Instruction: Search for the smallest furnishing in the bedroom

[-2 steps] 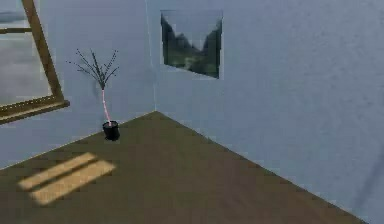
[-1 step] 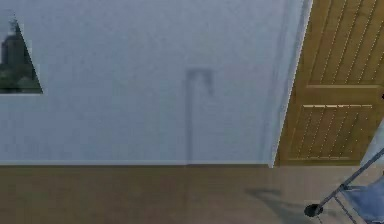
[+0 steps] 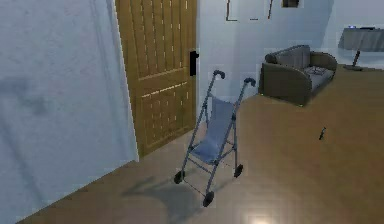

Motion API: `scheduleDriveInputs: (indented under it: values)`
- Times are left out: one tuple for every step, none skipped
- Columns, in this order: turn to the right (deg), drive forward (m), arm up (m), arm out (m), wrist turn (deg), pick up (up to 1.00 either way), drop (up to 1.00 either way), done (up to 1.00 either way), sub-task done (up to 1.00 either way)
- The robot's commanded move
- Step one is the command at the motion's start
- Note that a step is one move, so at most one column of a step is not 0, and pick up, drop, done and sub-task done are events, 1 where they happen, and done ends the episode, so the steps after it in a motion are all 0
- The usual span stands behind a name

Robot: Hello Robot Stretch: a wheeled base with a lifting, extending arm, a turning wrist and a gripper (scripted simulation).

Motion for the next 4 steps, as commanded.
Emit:
scheduleDriveInputs:
  values:
    - [33.0, 0.00, 0.00, 0.00, 0.0, 0.00, 0.00, 0.00, 0.00]
    - [0.0, 1.00, 0.00, 0.00, 0.0, 0.00, 0.00, 0.00, 0.00]
    - [3.0, 0.00, 0.00, 0.00, 0.0, 0.00, 0.00, 0.00, 0.00]
    - [6.0, 0.00, 0.00, 0.00, 0.0, 0.00, 0.00, 0.00, 0.00]
